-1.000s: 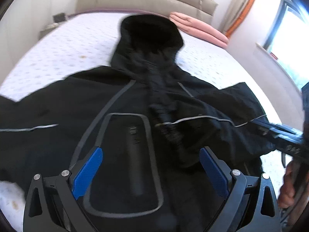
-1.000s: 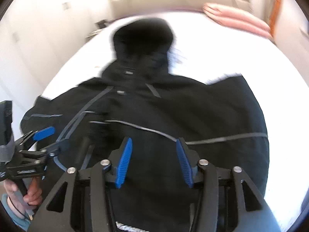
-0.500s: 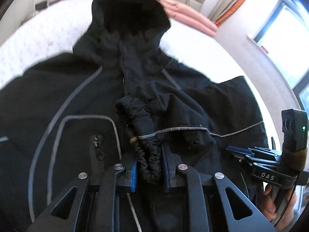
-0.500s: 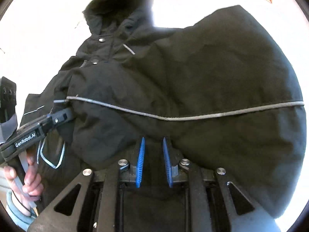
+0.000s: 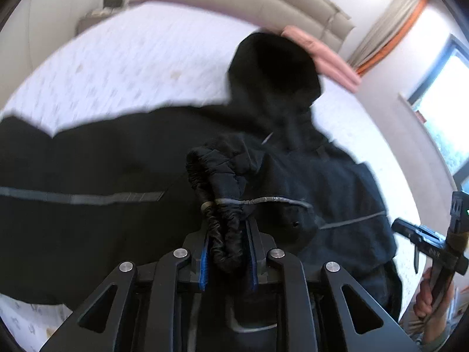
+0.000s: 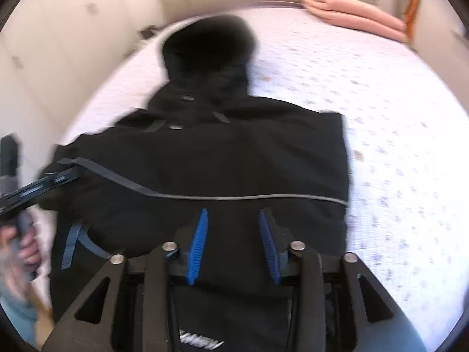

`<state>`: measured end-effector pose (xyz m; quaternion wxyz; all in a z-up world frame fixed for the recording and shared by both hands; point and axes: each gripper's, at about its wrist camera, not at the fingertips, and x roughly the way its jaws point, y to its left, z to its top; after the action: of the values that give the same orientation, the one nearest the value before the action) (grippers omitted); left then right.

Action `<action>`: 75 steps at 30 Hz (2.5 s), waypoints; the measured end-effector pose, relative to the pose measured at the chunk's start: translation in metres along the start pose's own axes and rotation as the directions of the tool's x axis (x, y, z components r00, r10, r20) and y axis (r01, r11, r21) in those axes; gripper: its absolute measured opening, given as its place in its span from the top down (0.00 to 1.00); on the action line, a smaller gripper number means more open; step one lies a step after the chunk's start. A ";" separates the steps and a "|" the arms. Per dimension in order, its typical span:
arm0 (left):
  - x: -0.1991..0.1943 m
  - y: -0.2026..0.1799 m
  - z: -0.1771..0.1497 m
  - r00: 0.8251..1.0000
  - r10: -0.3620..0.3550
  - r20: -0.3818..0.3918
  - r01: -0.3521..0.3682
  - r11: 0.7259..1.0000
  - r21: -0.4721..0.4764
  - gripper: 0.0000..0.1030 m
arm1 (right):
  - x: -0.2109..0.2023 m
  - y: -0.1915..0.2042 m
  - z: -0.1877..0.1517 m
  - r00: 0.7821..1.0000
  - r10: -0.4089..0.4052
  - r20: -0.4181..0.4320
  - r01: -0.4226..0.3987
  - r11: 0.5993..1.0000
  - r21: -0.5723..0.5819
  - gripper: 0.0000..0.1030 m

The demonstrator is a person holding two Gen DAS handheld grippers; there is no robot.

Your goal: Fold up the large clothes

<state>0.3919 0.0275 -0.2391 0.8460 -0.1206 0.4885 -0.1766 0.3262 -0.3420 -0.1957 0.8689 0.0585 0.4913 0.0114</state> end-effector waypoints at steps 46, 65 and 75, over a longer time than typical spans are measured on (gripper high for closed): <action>-0.159 0.155 -0.020 0.924 0.334 0.186 -0.298 0.934 -0.199 0.40 | 0.001 0.126 -0.036 0.993 0.027 -0.114 -0.034 0.997 -0.062 0.45; -0.152 0.419 -0.051 0.938 0.330 0.106 -0.167 0.699 -0.695 0.40 | 0.036 0.133 -0.089 0.968 0.005 -0.249 -0.032 0.994 -0.106 0.43; -0.159 0.392 -0.036 0.918 0.362 0.163 -0.206 0.787 -0.582 0.80 | 0.041 0.138 -0.087 0.967 -0.011 -0.255 -0.021 0.992 -0.121 0.41</action>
<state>0.3584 0.4488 -0.2796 0.8489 -0.3072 0.4129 0.1206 0.2782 -0.1940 -0.2597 0.8004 0.0042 0.5973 0.0513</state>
